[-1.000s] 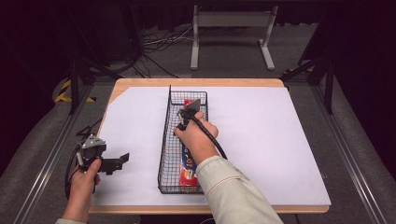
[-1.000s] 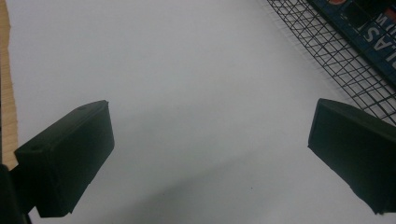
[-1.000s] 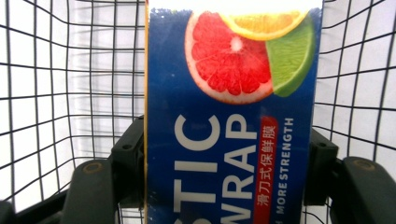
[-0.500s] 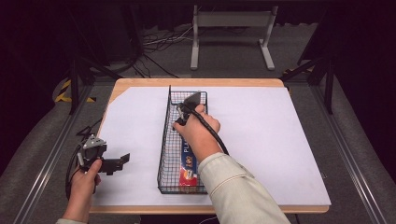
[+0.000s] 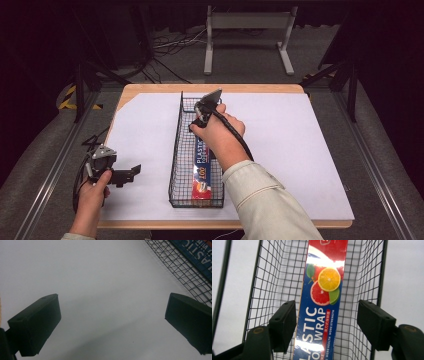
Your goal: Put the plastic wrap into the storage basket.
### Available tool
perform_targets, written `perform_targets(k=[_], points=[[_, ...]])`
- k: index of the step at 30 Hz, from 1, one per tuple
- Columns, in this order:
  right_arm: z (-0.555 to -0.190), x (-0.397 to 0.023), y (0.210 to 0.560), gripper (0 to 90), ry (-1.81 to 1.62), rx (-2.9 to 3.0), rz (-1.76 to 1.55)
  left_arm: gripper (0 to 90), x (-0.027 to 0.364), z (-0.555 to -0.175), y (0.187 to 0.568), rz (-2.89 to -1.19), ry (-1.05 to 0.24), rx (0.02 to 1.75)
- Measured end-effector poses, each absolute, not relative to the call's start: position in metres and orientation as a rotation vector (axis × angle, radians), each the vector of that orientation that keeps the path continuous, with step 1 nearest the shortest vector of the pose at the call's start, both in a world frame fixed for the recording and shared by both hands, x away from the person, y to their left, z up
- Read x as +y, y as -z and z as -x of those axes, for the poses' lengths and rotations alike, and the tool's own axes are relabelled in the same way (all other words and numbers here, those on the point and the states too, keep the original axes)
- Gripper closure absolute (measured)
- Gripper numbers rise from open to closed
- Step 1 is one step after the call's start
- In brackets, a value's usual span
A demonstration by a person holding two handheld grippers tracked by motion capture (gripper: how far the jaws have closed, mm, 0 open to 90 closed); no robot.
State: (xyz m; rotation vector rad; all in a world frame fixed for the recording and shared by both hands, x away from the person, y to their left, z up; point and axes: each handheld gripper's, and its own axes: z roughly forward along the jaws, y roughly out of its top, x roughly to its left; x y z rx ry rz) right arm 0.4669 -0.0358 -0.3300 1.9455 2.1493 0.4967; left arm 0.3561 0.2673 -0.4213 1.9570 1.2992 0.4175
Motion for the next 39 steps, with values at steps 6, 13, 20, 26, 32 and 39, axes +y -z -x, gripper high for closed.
perform_targets(k=[6, 13, 20, 26, 32, 39], points=[[-0.467, -0.05, 0.321, 34.5, -0.545, 2.149, -1.898, 0.8, 0.266, -0.358, 0.423, -1.969, -0.408, 1.302], [-0.466, -0.071, 0.311, 34.9, -0.631, 2.155, -1.856, 0.8, 0.266, -0.358, 0.424, -1.967, -0.411, 1.303], [-0.459, -0.11, 0.301, 34.3, -0.738, 2.155, -1.784, 0.8, 0.267, -0.358, 0.426, -1.961, -0.408, 1.299], [-0.442, -0.165, 0.307, 33.1, -0.844, 2.123, -1.707, 0.8, 0.267, -0.357, 0.428, -1.958, -0.424, 1.278], [-0.424, -0.218, 0.329, 33.6, -0.911, 2.11, -1.625, 0.8, 0.266, -0.357, 0.43, -1.961, -0.428, 1.267], [-0.406, -0.267, 0.359, 33.4, -0.958, 2.065, -1.597, 0.8, 0.266, -0.356, 0.431, -1.968, -0.432, 1.247]])
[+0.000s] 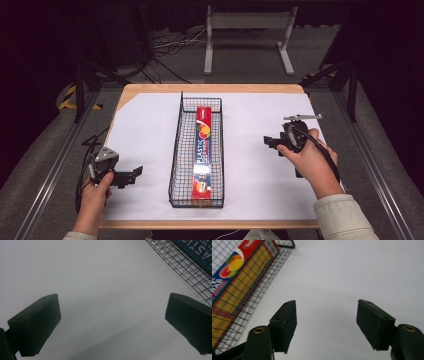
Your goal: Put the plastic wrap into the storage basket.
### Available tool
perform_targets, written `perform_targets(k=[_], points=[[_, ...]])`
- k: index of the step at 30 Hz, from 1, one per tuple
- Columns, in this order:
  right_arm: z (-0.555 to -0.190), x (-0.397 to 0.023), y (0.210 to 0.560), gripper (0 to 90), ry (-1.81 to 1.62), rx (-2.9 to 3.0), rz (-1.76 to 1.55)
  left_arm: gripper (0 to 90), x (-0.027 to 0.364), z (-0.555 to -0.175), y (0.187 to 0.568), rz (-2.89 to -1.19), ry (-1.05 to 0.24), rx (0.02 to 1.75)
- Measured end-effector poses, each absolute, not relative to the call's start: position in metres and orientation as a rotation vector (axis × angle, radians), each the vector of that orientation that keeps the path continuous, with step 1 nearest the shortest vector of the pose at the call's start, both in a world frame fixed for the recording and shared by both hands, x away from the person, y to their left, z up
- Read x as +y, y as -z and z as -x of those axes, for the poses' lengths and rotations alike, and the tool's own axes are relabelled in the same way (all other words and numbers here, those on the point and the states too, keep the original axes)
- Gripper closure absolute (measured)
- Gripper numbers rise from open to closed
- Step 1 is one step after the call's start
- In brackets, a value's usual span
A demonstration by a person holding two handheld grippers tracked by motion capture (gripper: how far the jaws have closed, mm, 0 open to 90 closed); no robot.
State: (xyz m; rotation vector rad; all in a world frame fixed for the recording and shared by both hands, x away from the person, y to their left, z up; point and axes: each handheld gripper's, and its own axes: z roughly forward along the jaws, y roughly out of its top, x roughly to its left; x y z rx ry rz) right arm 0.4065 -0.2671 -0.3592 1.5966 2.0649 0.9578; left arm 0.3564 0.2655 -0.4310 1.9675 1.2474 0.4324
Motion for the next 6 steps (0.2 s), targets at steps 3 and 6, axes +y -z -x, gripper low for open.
perform_targets(k=[3, 6], points=[[-0.402, -0.281, 0.369, 33.4, -0.977, 2.049, -1.603, 0.8, 0.265, -0.356, 0.43, -1.966, -0.44, 1.229], [-0.401, -0.285, 0.372, 33.4, -0.978, 2.044, -1.605, 0.7, 0.265, -0.355, 0.429, -1.96, -0.442, 1.229]])
